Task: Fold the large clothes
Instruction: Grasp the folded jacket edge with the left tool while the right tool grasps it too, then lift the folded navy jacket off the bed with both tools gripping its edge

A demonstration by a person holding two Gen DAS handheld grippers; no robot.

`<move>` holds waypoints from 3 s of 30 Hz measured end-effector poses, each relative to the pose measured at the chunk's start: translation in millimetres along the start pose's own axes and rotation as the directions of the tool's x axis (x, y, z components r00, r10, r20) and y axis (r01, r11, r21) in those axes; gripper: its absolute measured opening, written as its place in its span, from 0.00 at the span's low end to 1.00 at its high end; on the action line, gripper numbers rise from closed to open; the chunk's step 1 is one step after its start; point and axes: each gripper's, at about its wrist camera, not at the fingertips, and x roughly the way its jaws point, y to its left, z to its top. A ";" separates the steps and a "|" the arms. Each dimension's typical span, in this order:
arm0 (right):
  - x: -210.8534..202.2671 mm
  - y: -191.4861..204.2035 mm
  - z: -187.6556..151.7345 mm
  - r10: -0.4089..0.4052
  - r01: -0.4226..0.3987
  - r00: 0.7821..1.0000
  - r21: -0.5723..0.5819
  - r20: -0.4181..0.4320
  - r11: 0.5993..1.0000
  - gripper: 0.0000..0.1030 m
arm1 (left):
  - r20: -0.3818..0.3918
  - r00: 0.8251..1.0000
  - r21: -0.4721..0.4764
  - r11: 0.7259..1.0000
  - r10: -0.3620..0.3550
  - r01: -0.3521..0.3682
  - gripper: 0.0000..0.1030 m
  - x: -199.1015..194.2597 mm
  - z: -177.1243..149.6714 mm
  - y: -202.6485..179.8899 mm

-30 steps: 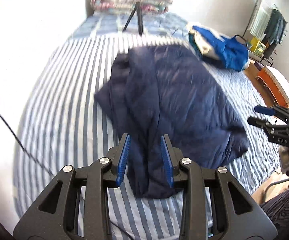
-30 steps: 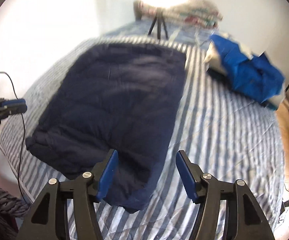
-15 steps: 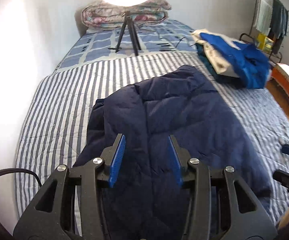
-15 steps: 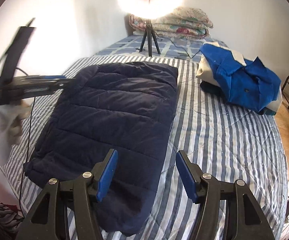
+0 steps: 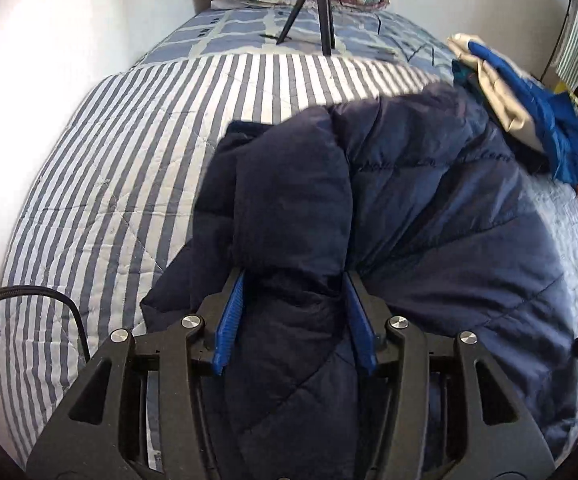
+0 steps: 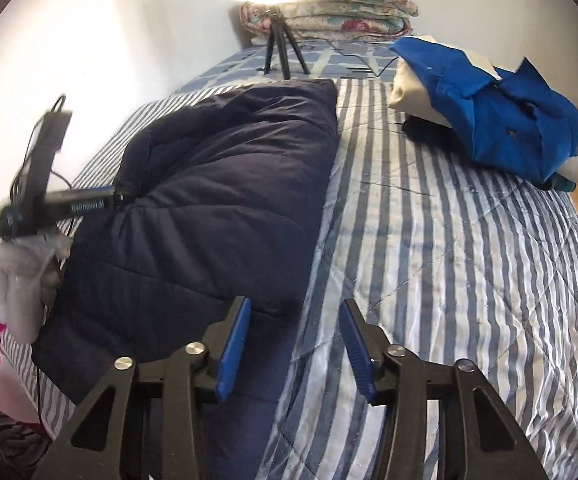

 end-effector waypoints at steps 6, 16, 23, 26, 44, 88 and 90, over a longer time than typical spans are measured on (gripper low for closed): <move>-16.9 8.3 45.8 0.007 0.003 0.995 -0.091 0.101 0.996 0.35 | 0.101 0.995 -0.008 1.000 -0.023 0.024 0.50 -51.3 4.4 10.3; 84.9 34.5 165.8 0.019 -0.010 0.996 -0.106 0.083 0.994 0.35 | 0.108 0.990 -0.025 0.995 -0.089 0.092 0.50 -64.8 4.5 21.2; 161.8 67.7 183.2 -0.026 0.021 0.999 -0.168 -0.030 0.985 0.37 | 0.106 0.982 -0.082 0.982 -0.158 0.167 0.66 -70.5 2.7 57.7; 168.7 74.8 181.6 -0.063 0.053 0.997 -0.202 -0.045 0.978 0.38 | 0.078 0.974 -0.181 0.958 -0.213 0.224 0.68 -61.9 0.9 85.3; 55.3 -31.8 101.3 0.285 -0.285 0.959 0.019 0.006 0.958 1.00 | 0.045 0.832 -0.617 0.639 -0.554 0.459 0.71 7.7 -36.9 164.8; 132.7 -63.7 57.6 0.651 -0.622 0.759 0.281 -0.011 0.731 0.88 | 0.044 0.601 -0.471 0.514 -0.798 0.717 0.71 46.4 -27.3 120.8; 134.5 -57.2 59.0 0.651 -0.623 0.759 0.277 -0.013 0.731 0.86 | 0.034 0.609 -0.465 0.527 -0.792 0.711 0.71 47.3 -25.3 116.1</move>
